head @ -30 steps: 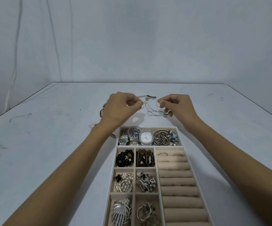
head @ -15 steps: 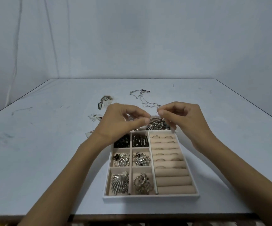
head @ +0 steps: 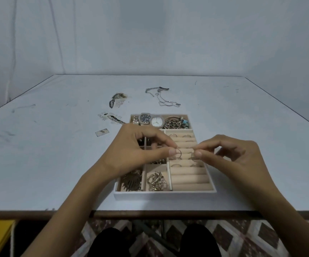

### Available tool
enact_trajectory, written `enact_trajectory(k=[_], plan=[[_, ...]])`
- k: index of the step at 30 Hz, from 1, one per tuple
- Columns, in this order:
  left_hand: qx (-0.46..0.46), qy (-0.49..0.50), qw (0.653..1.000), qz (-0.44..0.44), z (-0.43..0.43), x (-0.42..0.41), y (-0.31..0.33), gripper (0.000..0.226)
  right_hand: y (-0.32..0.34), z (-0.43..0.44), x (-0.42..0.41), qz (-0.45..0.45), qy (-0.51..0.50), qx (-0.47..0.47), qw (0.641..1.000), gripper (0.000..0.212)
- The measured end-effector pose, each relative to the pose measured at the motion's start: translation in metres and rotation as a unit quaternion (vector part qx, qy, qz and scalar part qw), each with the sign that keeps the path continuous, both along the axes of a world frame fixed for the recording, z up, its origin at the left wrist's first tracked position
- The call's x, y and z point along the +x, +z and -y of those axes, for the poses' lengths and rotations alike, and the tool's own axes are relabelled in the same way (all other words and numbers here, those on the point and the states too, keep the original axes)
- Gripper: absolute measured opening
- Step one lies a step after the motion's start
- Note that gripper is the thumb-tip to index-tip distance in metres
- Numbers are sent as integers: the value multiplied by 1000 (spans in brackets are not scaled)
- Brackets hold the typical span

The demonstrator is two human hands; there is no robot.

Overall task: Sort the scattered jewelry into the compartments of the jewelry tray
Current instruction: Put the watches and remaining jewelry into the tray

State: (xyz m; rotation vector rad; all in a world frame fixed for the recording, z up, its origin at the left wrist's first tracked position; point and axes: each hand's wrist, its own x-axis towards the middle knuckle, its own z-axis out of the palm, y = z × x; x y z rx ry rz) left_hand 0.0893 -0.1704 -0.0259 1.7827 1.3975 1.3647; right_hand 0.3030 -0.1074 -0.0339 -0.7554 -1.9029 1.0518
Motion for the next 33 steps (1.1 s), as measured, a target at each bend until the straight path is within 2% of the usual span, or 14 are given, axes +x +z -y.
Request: enact_trajectory(k=[3, 8, 18, 33], plan=[[-2, 9, 1000, 5, 3, 2, 0, 17, -3, 4, 6, 3, 1, 8, 1000, 9], [-6, -4, 999, -42, 6, 2, -2, 18, -6, 5, 8, 25, 11, 18, 999, 5], [-19, -25, 996, -80, 9, 6, 0, 15, -9, 6, 6, 42, 18, 42, 998, 14], [-2, -11, 998, -62, 10, 9, 2, 16, -8, 2, 8, 73, 59, 0, 996, 9]])
